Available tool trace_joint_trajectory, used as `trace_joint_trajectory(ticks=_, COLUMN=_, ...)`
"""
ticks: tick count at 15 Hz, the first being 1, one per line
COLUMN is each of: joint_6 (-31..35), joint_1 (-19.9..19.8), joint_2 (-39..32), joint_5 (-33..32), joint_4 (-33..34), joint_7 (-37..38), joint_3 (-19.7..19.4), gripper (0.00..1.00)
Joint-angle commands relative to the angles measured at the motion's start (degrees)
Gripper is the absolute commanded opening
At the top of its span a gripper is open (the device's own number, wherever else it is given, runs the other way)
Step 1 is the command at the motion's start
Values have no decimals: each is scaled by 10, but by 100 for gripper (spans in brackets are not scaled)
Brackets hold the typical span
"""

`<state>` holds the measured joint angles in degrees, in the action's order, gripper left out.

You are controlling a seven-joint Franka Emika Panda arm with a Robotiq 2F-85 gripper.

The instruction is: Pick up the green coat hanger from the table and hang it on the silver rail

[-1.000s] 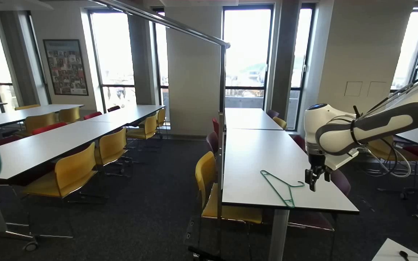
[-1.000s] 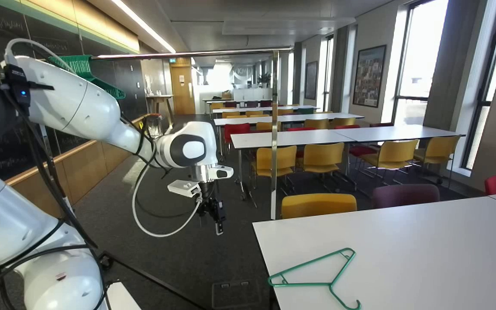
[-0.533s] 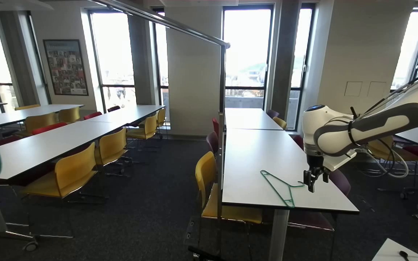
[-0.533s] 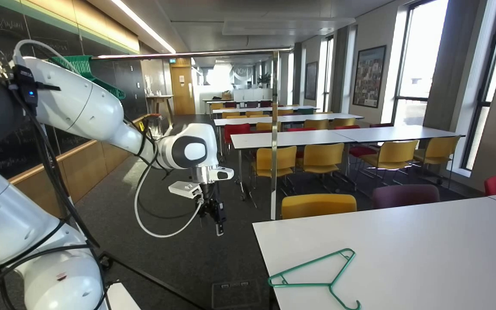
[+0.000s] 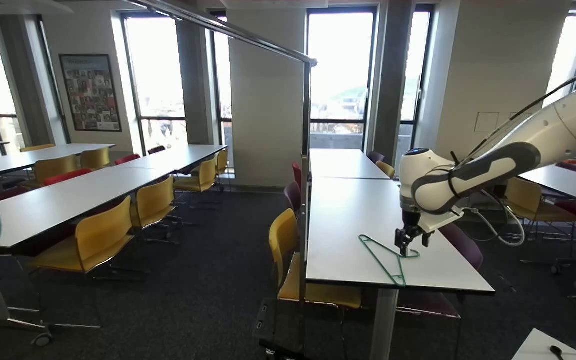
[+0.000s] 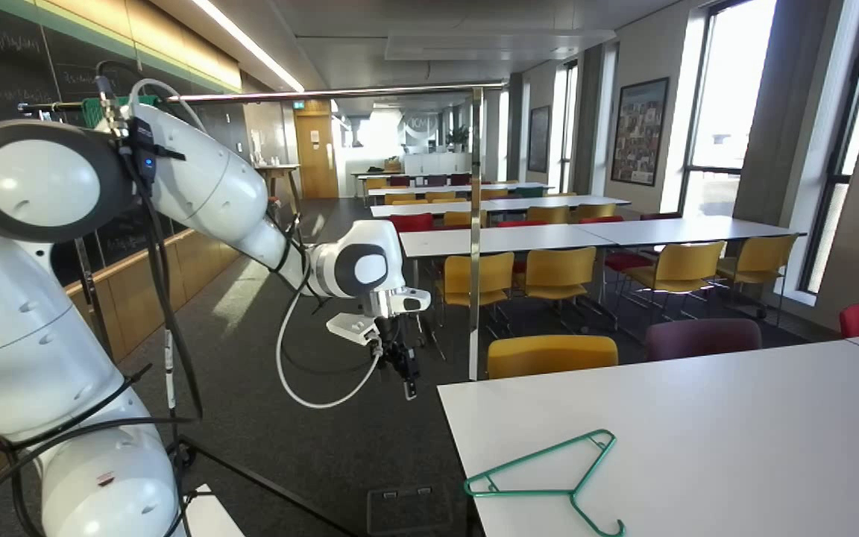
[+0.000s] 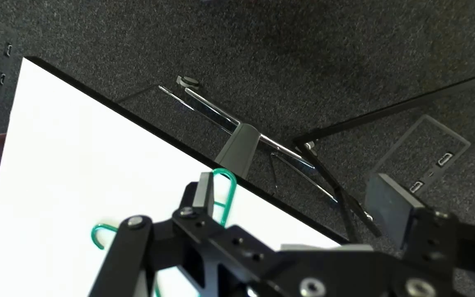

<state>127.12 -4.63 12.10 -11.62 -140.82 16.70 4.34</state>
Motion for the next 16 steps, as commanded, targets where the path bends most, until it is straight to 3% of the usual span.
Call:
trace_joint_trajectory(ticks=1, joint_6=22, joint_1=-2, joint_2=-81, joint_5=-13, joint_4=73, joint_7=20, joint_3=-17, gripper=100)
trace_joint_trajectory(ticks=9, joint_6=29, joint_1=-1, joint_2=-220, joint_5=-7, joint_4=230, joint_7=20, joint_3=-81, gripper=100)
trace_joint_trajectory(ticks=10, joint_6=38, joint_1=9, joint_2=-187, joint_5=0, joint_4=181, joint_7=8, joint_3=-78, gripper=100)
trace_joint_trajectory(ticks=16, joint_6=38, joint_1=13, joint_2=-203, joint_5=1, joint_4=191, joint_7=6, joint_3=-83, gripper=100)
